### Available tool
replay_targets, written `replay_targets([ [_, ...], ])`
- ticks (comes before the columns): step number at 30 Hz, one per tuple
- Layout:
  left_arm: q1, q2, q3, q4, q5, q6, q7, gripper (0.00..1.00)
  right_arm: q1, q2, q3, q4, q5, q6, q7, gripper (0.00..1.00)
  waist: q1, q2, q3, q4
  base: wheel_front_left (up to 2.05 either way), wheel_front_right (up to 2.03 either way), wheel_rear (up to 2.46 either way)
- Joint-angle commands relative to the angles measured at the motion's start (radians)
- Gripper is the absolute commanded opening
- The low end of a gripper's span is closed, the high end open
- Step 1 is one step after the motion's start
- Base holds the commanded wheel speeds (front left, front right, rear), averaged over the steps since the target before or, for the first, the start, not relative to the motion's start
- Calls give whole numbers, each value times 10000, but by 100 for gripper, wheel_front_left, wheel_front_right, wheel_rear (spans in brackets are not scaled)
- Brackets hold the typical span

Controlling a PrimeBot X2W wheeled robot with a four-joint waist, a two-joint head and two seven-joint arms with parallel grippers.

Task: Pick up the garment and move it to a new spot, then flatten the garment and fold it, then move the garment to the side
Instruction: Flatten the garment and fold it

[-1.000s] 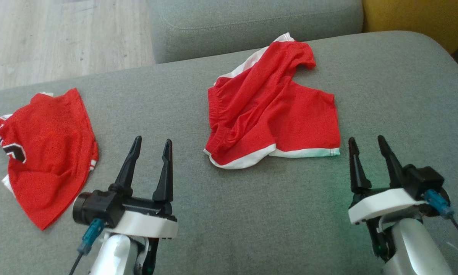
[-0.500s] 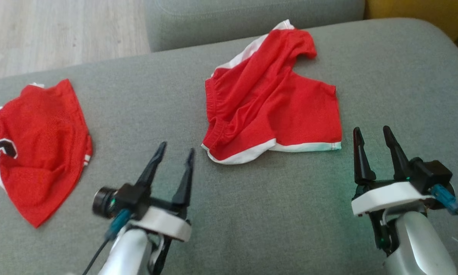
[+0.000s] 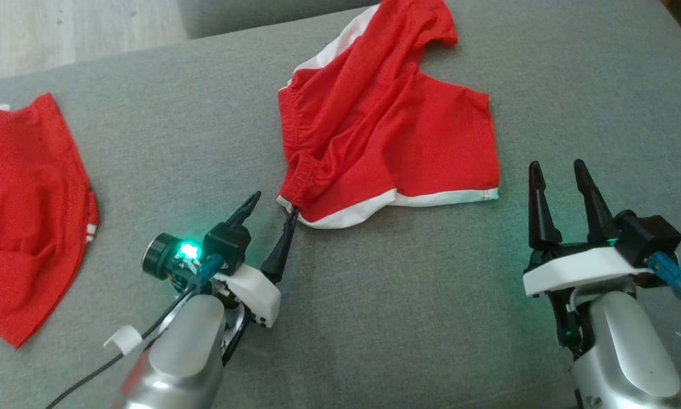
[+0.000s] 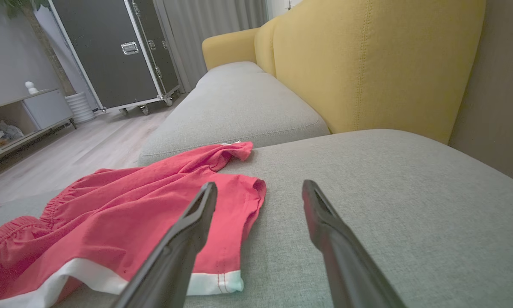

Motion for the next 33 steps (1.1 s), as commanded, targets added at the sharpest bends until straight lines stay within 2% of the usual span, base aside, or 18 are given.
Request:
replay_targets([
  [1, -464, 209, 184, -60, 26, -16, -92, 100, -342, 20, 204, -350, 49, -7, -108, 100, -2, 0, 56, -62, 0, 0, 0],
  [16, -1019, 273, -597, 212, -404, -66, -348, 99, -467, 20, 246, -210, 112, -7, -109, 100, -2, 0, 230, -220, 0, 0, 0],
  [17, -1027, 277, -719, 215, -501, -67, -350, 63, -473, 20, 256, -191, 117, -7, -109, 100, -2, 0, 245, -229, 0, 0, 0],
  [19, -1067, 323, -912, 166, -694, -68, -353, 0, -473, 20, 278, -121, 114, -7, -109, 100, -2, 0, 267, -239, 0, 0, 0],
  [24, -1059, 523, -1044, -299, -998, -69, -355, 0, -470, 20, 411, 495, -3, -7, -109, 100, -2, 0, 222, -181, 0, 0, 0],
  [33, -444, 556, -533, -1383, -1086, 166, -357, 0, -867, 20, 599, 2428, -240, -7, -40, 100, -2, 0, -117, 64, 0, 0, 0],
])
